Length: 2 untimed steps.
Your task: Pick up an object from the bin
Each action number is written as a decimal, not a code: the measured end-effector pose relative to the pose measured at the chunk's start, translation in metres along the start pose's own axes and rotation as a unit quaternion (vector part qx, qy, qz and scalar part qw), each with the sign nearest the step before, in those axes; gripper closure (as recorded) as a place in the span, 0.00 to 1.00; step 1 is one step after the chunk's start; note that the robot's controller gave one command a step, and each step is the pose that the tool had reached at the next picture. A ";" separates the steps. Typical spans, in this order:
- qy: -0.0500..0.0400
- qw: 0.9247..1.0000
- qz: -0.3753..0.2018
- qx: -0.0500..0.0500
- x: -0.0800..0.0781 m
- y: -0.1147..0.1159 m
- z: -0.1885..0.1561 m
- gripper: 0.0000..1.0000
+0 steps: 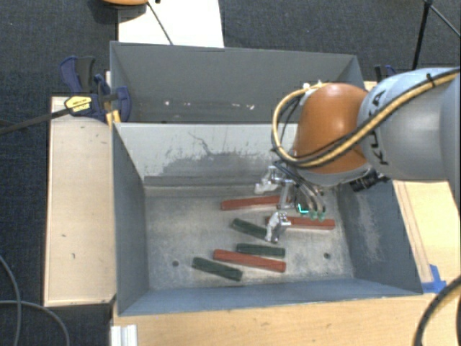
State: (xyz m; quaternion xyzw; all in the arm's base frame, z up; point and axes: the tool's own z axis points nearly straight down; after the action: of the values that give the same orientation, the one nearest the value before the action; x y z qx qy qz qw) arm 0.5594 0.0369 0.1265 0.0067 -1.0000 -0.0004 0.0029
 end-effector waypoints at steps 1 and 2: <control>-0.004 1.000 0.001 0.000 -0.002 0.000 -0.004 0.00; -0.006 1.000 0.021 0.001 -0.007 -0.081 0.000 0.00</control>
Offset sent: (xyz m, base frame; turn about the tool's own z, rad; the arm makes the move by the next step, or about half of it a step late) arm 0.0073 -0.0770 -0.0004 0.0354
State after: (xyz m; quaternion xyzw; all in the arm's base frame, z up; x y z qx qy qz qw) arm 0.5676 -0.0444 0.1267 -0.0141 -0.9999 0.0008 -0.0027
